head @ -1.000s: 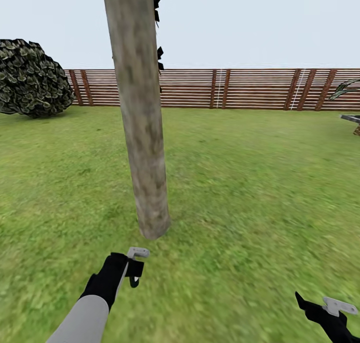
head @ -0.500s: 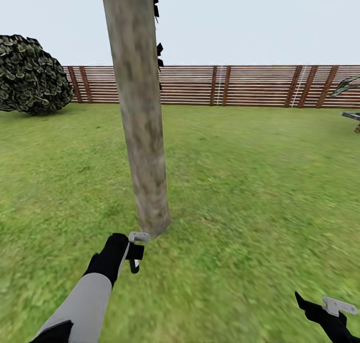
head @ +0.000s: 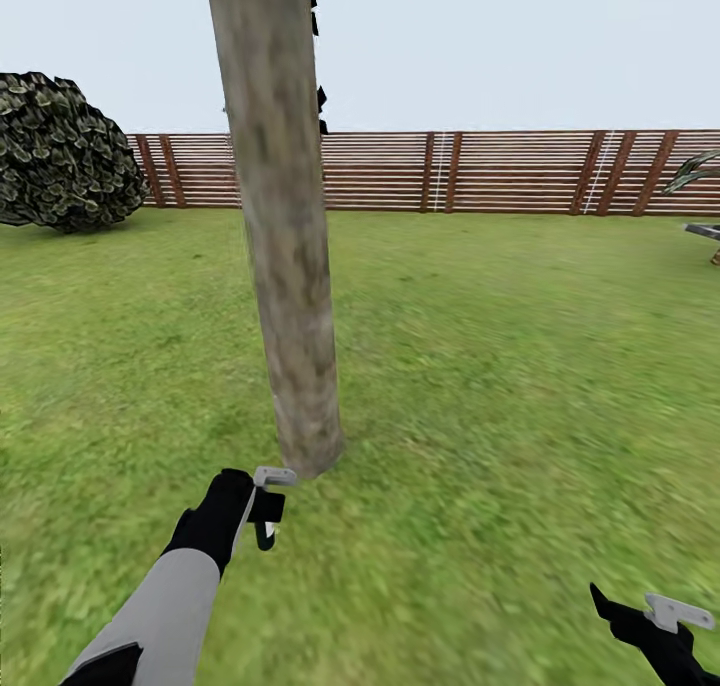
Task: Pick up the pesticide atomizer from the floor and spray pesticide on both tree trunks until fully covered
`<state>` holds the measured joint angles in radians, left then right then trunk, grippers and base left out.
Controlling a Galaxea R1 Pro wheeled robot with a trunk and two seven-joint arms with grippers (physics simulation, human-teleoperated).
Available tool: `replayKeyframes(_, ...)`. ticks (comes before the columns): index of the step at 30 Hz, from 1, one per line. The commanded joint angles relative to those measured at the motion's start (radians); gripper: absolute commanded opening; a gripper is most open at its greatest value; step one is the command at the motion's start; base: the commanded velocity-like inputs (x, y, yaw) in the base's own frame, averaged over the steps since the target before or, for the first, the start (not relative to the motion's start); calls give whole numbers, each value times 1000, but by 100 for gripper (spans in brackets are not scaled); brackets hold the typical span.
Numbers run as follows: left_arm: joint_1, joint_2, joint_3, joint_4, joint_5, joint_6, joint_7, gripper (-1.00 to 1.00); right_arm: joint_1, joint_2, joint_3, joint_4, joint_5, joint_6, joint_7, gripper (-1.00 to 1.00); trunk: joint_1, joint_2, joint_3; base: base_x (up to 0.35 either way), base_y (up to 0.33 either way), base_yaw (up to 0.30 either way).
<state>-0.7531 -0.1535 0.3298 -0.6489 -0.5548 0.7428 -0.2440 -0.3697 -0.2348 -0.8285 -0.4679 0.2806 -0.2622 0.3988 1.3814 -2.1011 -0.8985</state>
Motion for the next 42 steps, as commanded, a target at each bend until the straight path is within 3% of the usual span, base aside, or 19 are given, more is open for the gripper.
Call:
replayKeyframes(1, 0, 0, 0, 0, -2, 0, 0, -100, 0, 0, 0, 0, 0, 0, 0, 100, 0, 0, 0, 95, 264, 0)
replayKeyframes(13, 0, 0, 0, 0, -3, -3, 0, -100, 0, 0, 0, 0, 0, 0, 0, 100, 0, 0, 0, 61, 78, -5)
replayKeyframes(19, 2, 0, 0, 2, -2, -6, -1, -100, 0, 0, 0, 0, 0, 0, 0, 100, 0, 0, 0, 155, 222, -255)
replayKeyframes(28, 5, -2, -1, 131, -5, -28, 9, -100, 0, 0, 0, 0, 0, 0, 0, 100, 0, 0, 0, 11, 16, -54)
replayKeyframes(33, 4, -4, 3, 139, -4, -47, 8, -100, 0, 0, 0, 0, 0, 0, 0, 100, 0, 0, 0, 0, 0, 0)
replayKeyframes(37, 3, 14, 7, 141, -6, -86, 11, -100, 0, 0, 0, 1, 0, 0, 0, 100, 0, 0, 0, 0, 0, 0)
replayKeyframes(42, 4, 74, 8, 154, -5, -97, 13, -100, 0, 0, 0, 2, 0, 0, 0, 100, 0, 0, 0, 0, 0, 0)
